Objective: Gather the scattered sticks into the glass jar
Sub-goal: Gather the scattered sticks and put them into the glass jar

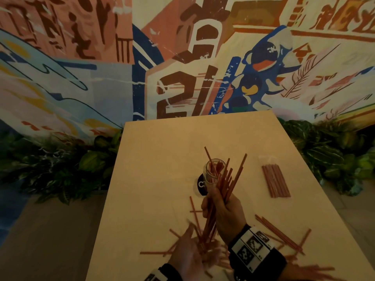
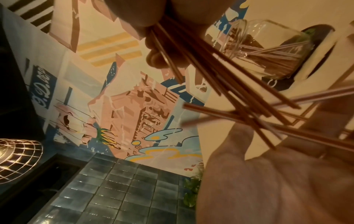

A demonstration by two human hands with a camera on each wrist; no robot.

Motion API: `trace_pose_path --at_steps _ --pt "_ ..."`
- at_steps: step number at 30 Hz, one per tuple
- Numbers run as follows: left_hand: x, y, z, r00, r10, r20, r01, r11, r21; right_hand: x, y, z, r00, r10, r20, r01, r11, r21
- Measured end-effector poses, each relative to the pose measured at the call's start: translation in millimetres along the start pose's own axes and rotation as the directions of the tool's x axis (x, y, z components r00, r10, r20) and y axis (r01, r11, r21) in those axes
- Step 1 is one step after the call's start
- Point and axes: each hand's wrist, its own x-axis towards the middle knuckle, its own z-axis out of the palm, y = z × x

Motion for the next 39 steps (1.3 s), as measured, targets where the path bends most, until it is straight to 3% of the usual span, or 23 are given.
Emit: trace_pose_path --at_steps 3,6,8,11,13,14,16,17,18,19,23,29,31,32,33,34,35,36,37,39 --pt "5 -2 2 0.994 0.086 0.062 -0.080 0.992 -0.102 -3 -3 1 1.000 -0.024 0.000 0.024 1.000 0.010" --pt "6 0 1 0.988 0.120 0.097 -0.113 0.991 -0.074 -2 -1 -1 0.999 -0.032 -0.021 0.034 0.998 0.059" --pt "6 1 -3 0.984 0.178 0.002 -0.178 0.984 -0.009 -1 1 -4 0.999 -0.024 -0.021 0.025 0.997 0.079" --pt "10 3 -16 0.920 0.374 -0.116 -0.329 0.899 0.288 2 8 -12 0.999 0.007 -0.040 -0.002 0.993 0.118" --pt "16 5 -28 0.861 0.493 -0.123 -0.363 0.766 0.531 3 13 -18 0.997 0.035 -0.064 -0.026 0.990 0.138" --pt "18 7 -32 0.829 0.553 -0.088 -0.359 0.646 0.674 3 15 -21 0.996 0.047 -0.076 -0.036 0.989 0.143" --pt "19 7 -33 0.775 0.630 0.060 -0.281 0.258 0.924 3 17 -26 0.993 0.070 -0.097 -0.055 0.987 0.149" --pt "20 6 -34 0.764 0.627 0.151 -0.232 0.049 0.971 2 18 -28 0.992 0.077 -0.104 -0.061 0.988 0.143" --pt "23 4 -34 0.766 0.600 0.230 -0.209 -0.105 0.972 2 19 -30 0.991 0.076 -0.110 -0.062 0.990 0.127" --pt "25 1 -32 0.778 0.565 0.275 -0.196 -0.197 0.961 2 19 -32 0.991 0.071 -0.117 -0.059 0.992 0.108" --pt "33 -3 -32 0.814 0.505 0.287 -0.104 -0.359 0.927 3 21 -36 0.990 0.070 -0.121 -0.059 0.994 0.097" --pt "19 -5 -27 0.832 0.504 0.234 0.031 -0.463 0.886 0 10 -32 0.990 0.084 -0.110 -0.071 0.991 0.115" --pt "12 -7 -27 0.806 0.535 0.254 0.002 -0.432 0.902 -2 3 -29 0.992 0.076 -0.103 -0.059 0.985 0.162" --pt "8 -8 -25 0.775 0.579 0.251 -0.064 -0.323 0.944 -3 -1 -27 0.993 0.074 -0.094 -0.054 0.978 0.202" --pt "3 -6 -19 0.761 0.623 0.181 -0.165 -0.085 0.983 -4 -5 -24 0.994 0.070 -0.080 -0.048 0.968 0.247" --pt "-4 -5 -9 0.797 0.602 0.050 -0.249 0.252 0.935 -5 -9 -22 0.996 0.064 -0.061 -0.044 0.956 0.291" --pt "-8 -2 2 0.865 0.499 -0.051 -0.290 0.580 0.762 -6 -12 -19 0.998 0.056 -0.041 -0.040 0.944 0.328" --pt "-13 2 12 0.917 0.388 -0.090 -0.281 0.791 0.543 -7 -15 -16 0.999 0.046 -0.020 -0.035 0.933 0.357" --pt "-17 8 18 0.935 0.348 -0.067 -0.286 0.852 0.438 -8 -17 -13 1.000 0.031 0.003 -0.030 0.925 0.379" --pt "-28 20 30 0.906 0.423 0.000 -0.382 0.819 0.428 -10 -19 -10 0.997 0.008 0.073 -0.036 0.920 0.389"
